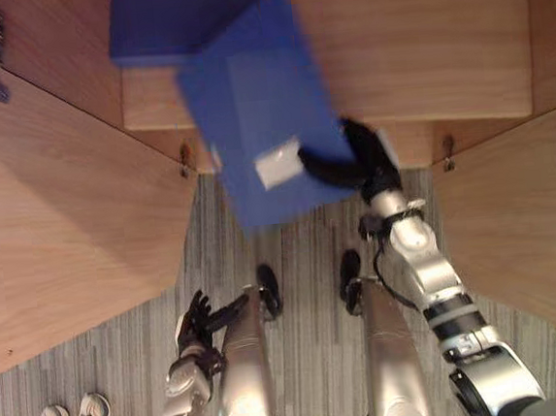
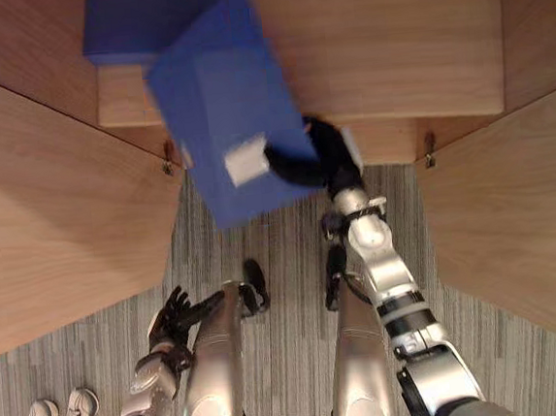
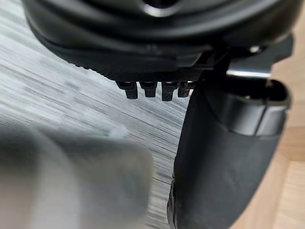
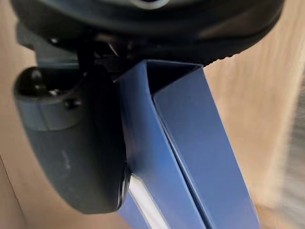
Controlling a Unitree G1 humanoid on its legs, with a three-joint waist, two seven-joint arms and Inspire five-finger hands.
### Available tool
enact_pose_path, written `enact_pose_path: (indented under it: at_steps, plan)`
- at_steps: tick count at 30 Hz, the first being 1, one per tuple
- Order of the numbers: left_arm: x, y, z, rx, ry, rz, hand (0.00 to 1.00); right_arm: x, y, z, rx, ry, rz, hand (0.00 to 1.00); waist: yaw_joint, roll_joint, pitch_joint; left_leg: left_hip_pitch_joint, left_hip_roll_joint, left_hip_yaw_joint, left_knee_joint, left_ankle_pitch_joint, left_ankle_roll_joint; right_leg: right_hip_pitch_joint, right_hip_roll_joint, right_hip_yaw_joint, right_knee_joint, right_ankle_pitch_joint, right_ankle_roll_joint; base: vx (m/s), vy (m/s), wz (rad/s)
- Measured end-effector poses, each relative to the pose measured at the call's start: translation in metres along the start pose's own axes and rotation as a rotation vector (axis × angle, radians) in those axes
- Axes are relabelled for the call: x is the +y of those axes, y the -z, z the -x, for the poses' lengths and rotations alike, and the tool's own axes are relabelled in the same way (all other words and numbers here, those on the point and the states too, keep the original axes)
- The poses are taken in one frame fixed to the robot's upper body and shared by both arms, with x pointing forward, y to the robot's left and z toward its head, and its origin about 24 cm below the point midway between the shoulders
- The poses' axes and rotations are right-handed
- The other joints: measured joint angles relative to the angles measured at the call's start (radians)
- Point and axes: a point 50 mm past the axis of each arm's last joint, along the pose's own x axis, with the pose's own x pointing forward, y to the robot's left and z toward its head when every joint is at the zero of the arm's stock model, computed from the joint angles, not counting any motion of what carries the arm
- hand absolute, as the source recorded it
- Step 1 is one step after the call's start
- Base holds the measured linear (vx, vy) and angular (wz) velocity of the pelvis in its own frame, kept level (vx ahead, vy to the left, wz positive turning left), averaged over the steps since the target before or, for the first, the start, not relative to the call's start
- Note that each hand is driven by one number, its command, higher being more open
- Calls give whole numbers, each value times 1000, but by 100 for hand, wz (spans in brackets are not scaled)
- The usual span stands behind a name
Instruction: Walk over to the cabinet, pick up the folder, carry it to the office cabinet, place the folder inside the office cabinet, then close the office cabinet door
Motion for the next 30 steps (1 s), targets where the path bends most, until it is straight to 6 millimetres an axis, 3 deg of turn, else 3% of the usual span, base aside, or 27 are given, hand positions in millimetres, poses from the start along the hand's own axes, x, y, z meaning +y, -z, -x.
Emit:
enact_pose_path:
  at_steps: [2, 5, 9, 10, 11, 16, 21, 30]
  plan:
    - [-8, -17, -5, -64, 22, 15, 100, -12, -31, -16, -126, 126, -153, 0, 5, 4, 4, -72, 10, -24, 51, -9, -2, -58, 0, -12, 49, -15, -8, -40, -34, 8]
    - [-10, -19, -5, -79, 2, 68, 100, -29, -54, -25, -223, 289, -339, 0, 28, 11, 11, -97, 17, -26, 76, -17, -6, -87, 1, -13, 78, -26, -10, -6, -10, -1]
    - [-9, -19, -3, -86, -34, 117, 100, -37, -63, -26, -279, 437, -513, 0, 30, 11, 11, -104, 21, -28, 79, -18, -8, -95, 1, -16, 83, -30, -13, -19, -22, 0]
    - [-14, -21, 0, -109, -36, 148, 100, -38, -64, -28, -275, 570, -618, 0, 30, 11, 11, -104, 21, -28, 77, -18, -8, -95, 1, -17, 82, -30, -13, -48, -48, 0]
    - [-15, -22, 0, -114, -36, 157, 100, -34, -63, -31, -263, 580, -633, 100, 30, 11, 11, -104, 21, -28, 77, -17, -8, -95, 1, -17, 81, -30, -14, -48, -48, 0]
    - [-25, -30, -2, -143, -27, 176, 100, -18, -60, -43, -213, 574, -659, 100, 33, 11, 11, -104, 21, -28, 72, -17, -8, -94, 1, -19, 76, -28, -14, -9, -13, 0]
    - [-32, -27, -3, -134, -12, 177, 100, 14, -62, -63, -104, 377, -557, 100, 23, 12, 10, -66, 19, -18, 20, 1, -6, -52, 3, -28, 19, -4, -16, -5, -6, -2]
    - [-29, -18, -3, -99, -48, 196, 100, 42, -48, -66, -11, 248, -471, 100, 3, 12, 7, -18, 19, -15, -34, 18, -11, 2, 11, -41, -44, 21, -18, -3, -6, 0]
